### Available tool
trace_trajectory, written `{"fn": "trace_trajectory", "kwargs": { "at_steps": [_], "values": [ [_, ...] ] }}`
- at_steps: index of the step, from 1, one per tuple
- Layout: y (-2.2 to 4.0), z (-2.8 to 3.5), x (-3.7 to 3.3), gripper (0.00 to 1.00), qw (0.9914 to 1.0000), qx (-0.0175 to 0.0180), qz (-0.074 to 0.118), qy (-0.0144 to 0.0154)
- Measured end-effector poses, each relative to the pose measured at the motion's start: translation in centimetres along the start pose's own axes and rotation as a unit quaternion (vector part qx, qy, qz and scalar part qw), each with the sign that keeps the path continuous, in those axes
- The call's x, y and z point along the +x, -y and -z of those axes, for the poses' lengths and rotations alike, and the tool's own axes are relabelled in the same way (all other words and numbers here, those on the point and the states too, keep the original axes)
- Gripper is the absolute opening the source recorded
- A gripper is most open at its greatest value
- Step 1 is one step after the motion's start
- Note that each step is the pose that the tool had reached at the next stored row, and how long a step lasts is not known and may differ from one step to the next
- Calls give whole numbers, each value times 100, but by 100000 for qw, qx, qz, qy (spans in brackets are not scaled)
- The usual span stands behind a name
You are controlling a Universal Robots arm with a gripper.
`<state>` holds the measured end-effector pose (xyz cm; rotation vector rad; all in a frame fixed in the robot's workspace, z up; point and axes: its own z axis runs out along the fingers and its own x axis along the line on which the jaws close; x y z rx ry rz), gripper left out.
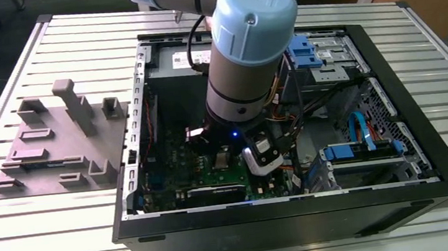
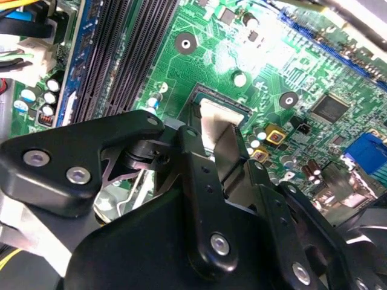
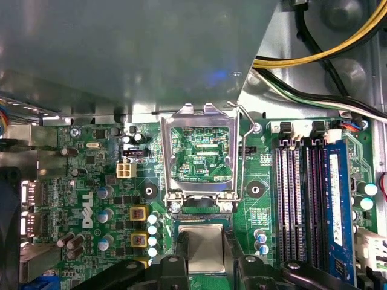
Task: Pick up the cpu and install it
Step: 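Place the cpu into insertion slot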
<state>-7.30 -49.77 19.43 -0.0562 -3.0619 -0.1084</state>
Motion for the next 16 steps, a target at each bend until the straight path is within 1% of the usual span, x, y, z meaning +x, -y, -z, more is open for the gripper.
{"fn": "trace_trajectory", "kwargs": {
  "at_steps": [15, 16],
  "values": [
    [1, -22, -2, 36, 100000, -10, 4, 16],
    [1, -24, -3, 37, 100000, -22, 3, 14]
  ]
}}
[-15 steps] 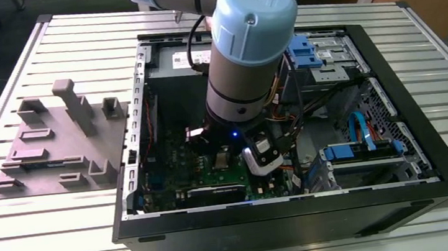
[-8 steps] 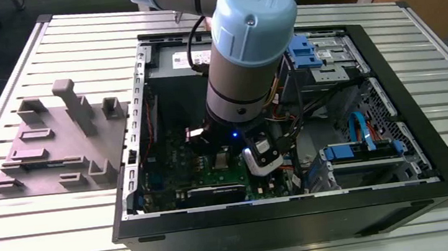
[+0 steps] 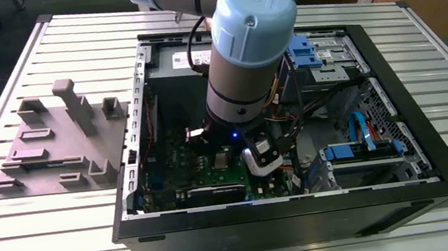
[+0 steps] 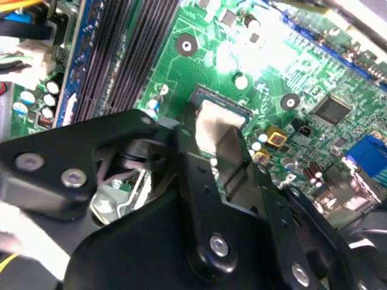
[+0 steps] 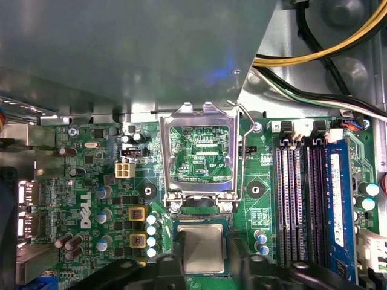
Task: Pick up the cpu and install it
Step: 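Place the cpu into insertion slot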
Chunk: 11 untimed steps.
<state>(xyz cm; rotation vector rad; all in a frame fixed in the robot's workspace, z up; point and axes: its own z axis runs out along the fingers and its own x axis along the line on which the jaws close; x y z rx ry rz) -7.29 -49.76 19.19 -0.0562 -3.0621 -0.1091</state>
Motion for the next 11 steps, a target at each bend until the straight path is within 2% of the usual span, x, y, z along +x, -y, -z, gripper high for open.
{"fn": "trace_trajectory", "kwargs": {
  "at_steps": [1, 2, 3, 7, 11],
  "values": [
    [0, -3, 0, 43, 100000, -15, -2, -5],
    [0, -3, 0, 43, 100000, 1, -3, -8],
    [0, -2, 0, 49, 100000, 7, -5, -8],
    [1, -2, -5, 49, 100000, 17, -6, -11],
    [-1, 1, -40, 49, 100000, 17, -4, -12]
  ]
}}
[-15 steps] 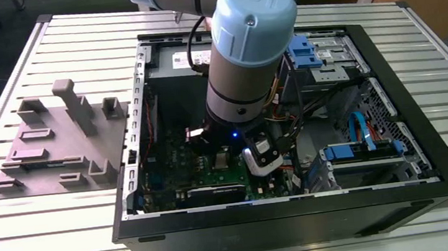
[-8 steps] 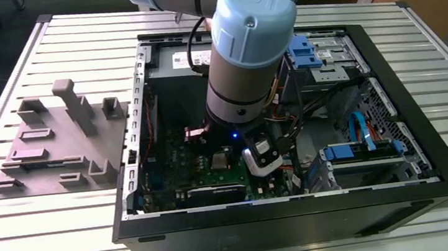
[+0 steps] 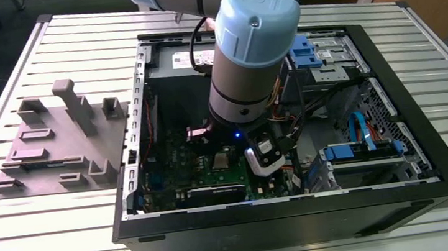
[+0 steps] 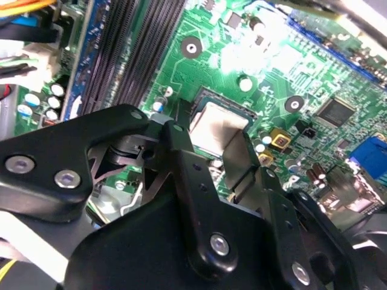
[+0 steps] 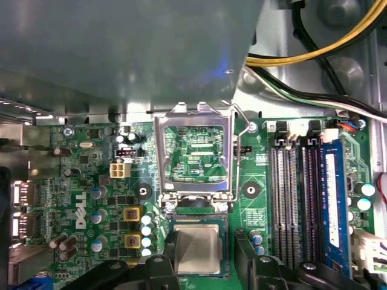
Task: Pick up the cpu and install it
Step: 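Place the cpu into insertion slot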
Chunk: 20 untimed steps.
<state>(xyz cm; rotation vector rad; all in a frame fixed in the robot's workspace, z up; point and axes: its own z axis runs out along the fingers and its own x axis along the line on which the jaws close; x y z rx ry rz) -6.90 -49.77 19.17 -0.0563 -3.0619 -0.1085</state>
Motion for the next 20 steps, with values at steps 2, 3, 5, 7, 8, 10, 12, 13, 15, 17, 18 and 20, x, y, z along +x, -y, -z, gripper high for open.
{"fn": "trace_trajectory", "kwargs": {
  "at_steps": [2, 3, 5, 7, 8, 10, 12, 13, 15, 17, 18, 20],
  "values": [
    [0, 0, -1, 49, 100000, -4, 0, 3],
    [0, 0, -1, 49, 100000, -8, -1, 2],
    [0, 0, -1, 49, 100000, -12, -1, 3],
    [-1, 3, -1, 49, 100000, -13, 0, 2],
    [-1, 4, -1, 49, 100000, -20, 0, -2],
    [-1, 7, -1, 49, 100000, -19, 0, -1],
    [-1, 13, 0, 49, 100000, -18, 1, 1],
    [-1, 17, 0, 49, 100000, -12, 0, -1],
    [-2, 25, 1, 49, 100000, -15, 1, 2],
    [-3, 38, 2, 49, 100000, -16, 1, 1],
    [-3, 45, 2, 49, 100000, -20, 0, 2],
    [-5, 64, 4, 49, 100000, -15, 0, 0]
  ]
}}
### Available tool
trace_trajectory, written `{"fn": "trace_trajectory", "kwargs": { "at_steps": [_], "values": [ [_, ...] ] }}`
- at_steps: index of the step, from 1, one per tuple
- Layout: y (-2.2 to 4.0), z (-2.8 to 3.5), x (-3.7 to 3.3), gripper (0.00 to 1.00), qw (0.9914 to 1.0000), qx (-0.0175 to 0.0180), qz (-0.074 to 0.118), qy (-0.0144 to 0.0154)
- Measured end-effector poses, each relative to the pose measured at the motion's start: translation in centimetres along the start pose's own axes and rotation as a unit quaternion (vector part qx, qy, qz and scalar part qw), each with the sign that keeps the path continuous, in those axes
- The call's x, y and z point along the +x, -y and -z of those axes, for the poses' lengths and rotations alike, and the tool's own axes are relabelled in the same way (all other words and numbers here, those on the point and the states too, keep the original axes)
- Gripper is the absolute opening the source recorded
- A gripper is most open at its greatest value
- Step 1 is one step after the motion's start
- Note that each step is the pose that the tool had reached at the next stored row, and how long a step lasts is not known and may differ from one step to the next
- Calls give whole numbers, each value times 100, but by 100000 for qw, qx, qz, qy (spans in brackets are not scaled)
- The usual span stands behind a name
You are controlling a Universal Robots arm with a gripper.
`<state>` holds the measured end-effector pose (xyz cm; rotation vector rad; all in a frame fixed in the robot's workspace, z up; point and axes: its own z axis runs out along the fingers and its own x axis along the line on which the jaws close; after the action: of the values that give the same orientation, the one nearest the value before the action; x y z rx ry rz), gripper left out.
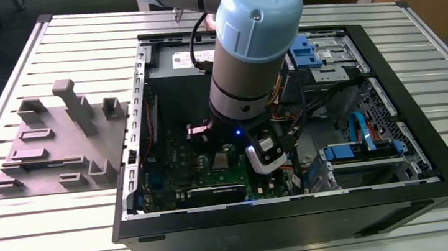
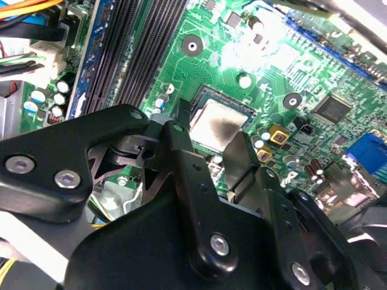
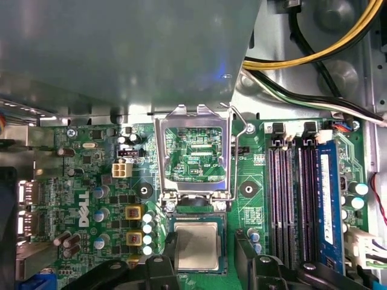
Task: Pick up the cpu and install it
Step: 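Place the cpu into insertion slot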
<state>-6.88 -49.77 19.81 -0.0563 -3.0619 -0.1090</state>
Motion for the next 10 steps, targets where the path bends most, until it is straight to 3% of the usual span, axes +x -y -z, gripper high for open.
{"fn": "trace_trajectory", "kwargs": {
  "at_steps": [3, 5, 6, 10],
  "values": [
    [-2, 22, 2, 47, 100000, -4, 1, 1],
    [-3, 38, 3, 35, 100000, 3, -1, -7],
    [-3, 48, 4, 35, 100000, -6, 1, -12],
    [-7, 94, 8, 17, 100000, -4, -3, -48]
  ]
}}
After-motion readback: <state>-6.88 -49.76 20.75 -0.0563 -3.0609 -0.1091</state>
